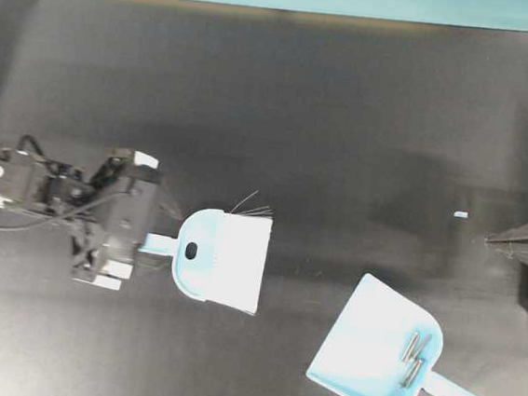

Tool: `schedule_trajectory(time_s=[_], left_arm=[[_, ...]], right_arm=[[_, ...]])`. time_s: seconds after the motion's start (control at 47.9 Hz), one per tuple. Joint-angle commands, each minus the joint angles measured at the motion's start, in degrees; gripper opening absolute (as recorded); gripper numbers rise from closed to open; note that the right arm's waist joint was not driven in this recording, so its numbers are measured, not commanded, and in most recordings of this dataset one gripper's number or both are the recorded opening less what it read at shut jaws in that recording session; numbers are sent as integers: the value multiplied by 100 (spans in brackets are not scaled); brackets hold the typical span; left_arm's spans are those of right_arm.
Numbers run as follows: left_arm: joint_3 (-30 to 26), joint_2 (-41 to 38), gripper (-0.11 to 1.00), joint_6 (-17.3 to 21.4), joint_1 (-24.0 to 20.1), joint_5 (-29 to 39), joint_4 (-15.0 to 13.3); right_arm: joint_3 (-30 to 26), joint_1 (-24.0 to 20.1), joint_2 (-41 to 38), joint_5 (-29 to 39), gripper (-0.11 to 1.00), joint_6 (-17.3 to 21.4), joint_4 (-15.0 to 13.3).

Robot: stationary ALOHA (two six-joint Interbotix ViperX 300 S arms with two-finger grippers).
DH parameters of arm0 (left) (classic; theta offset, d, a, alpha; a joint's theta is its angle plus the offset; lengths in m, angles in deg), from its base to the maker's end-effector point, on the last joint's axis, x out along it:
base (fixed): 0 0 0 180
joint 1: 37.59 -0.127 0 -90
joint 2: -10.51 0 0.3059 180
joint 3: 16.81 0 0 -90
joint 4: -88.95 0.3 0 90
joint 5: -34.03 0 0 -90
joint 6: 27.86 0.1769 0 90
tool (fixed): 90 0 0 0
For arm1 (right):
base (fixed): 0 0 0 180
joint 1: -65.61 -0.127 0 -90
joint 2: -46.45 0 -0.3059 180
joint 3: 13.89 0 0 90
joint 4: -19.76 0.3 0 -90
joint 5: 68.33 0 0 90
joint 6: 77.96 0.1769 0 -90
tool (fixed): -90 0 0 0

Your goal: Hold the dustpan with a person, while the left arm uses a hand brush to gather the screws into the dustpan.

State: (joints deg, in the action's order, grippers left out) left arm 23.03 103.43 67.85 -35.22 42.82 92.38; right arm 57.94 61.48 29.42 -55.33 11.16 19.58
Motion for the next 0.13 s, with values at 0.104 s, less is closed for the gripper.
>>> schedule_trajectory(time_s=[0.104], left_arm=[[264,861,78,9,-26,-18,9]], right_arm=[[-26,0,-26,-26,0,-35,-9]])
